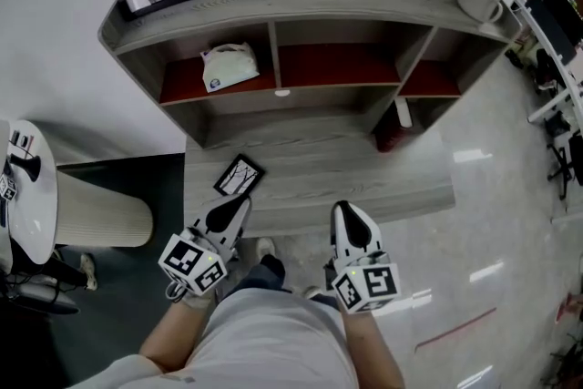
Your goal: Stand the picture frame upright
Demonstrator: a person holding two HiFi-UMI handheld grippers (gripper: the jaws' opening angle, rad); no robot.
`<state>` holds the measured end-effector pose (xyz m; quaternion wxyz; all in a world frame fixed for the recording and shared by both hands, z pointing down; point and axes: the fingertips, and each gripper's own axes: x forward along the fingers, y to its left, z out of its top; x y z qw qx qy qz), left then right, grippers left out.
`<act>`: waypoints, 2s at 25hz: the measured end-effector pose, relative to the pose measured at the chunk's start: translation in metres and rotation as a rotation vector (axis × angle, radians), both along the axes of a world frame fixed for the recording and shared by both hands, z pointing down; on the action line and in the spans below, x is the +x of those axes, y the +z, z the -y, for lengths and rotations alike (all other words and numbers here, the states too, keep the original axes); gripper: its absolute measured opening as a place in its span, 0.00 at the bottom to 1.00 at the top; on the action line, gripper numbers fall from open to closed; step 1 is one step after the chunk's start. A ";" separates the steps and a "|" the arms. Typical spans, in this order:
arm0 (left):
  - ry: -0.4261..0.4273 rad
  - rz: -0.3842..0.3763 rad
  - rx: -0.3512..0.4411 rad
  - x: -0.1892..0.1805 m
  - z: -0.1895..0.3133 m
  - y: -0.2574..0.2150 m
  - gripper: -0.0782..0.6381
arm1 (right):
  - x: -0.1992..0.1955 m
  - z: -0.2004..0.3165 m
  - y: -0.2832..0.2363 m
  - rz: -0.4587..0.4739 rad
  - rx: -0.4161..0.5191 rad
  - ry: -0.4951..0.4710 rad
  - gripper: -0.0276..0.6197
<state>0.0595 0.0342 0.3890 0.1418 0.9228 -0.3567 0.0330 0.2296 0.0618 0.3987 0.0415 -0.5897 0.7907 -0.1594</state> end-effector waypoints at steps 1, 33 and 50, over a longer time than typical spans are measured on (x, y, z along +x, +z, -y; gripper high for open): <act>0.003 0.001 -0.003 -0.003 0.008 0.001 0.13 | -0.004 0.007 0.000 0.000 -0.004 0.002 0.09; 0.076 0.116 -0.100 -0.113 0.111 0.073 0.13 | -0.146 0.115 0.094 -0.025 -0.251 -0.057 0.10; 0.089 0.274 -0.291 -0.124 0.142 0.193 0.14 | -0.184 0.138 0.242 0.005 -0.588 -0.178 0.14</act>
